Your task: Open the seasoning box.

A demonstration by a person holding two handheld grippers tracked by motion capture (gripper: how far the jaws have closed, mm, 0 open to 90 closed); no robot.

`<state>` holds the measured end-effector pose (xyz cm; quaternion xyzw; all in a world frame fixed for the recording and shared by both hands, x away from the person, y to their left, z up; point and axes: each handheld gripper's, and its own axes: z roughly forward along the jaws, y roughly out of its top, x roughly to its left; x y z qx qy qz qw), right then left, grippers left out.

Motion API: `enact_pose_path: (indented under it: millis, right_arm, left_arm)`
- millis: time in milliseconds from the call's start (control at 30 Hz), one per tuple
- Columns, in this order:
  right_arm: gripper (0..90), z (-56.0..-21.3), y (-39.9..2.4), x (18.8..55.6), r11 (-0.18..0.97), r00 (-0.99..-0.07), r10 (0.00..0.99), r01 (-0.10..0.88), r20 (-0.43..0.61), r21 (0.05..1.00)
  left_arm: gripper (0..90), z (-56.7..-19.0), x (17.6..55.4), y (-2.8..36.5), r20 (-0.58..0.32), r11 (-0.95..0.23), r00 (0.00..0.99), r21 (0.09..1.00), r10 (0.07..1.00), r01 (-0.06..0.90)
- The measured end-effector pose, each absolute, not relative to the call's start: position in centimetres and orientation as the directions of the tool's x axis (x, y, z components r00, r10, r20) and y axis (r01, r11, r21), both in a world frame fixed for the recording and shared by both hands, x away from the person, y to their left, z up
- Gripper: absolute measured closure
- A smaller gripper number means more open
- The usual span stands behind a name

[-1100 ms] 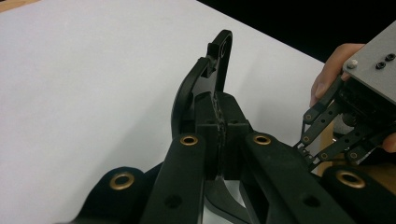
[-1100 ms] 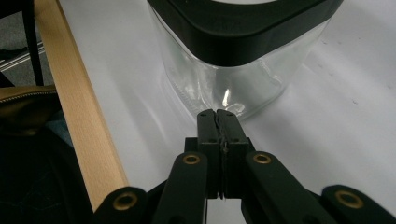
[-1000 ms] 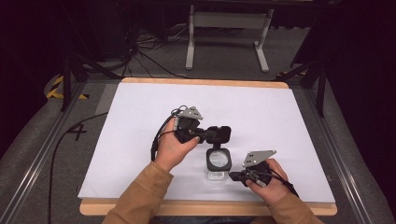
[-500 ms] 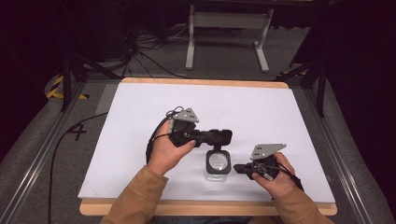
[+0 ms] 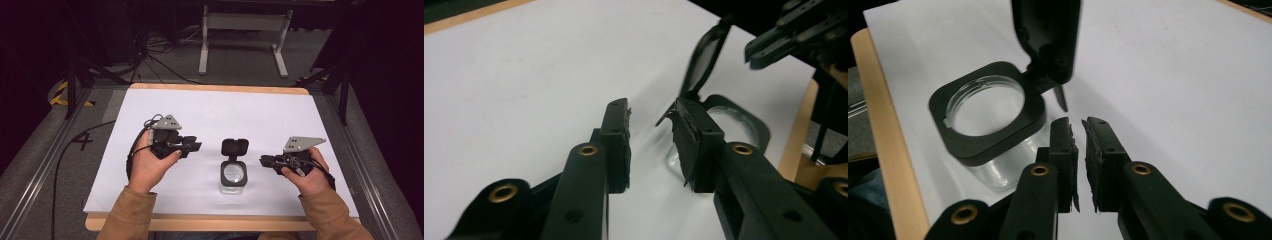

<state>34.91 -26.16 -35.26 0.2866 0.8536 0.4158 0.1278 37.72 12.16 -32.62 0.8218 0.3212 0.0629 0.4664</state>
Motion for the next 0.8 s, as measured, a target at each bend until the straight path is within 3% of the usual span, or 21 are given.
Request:
enact_pose_path:
  millis: [300, 633, 800]
  right_arm:
    - [76.6, -35.2, -27.9, 36.8, 0.459, -0.755, 0.656, 0.409, 0.010, 0.788]
    - [58.7, -36.8, -31.1, 39.5, 0.412, -0.659, 0.752, 0.466, -0.003, 0.783]
    - [55.3, -38.1, -32.3, 40.6, 0.403, -0.639, 0.769, 0.489, 0.003, 0.774]
  left_arm:
    - [59.7, -34.0, 38.5, 15.3, -0.178, -0.332, 0.702, 0.784, 0.689, 0.525]
    - [53.6, -37.3, 40.4, 18.0, -0.167, -0.331, 0.629, 0.734, 0.759, 0.594]
    - [50.8, -39.1, 41.2, 18.1, -0.168, -0.345, 0.619, 0.706, 0.767, 0.619]
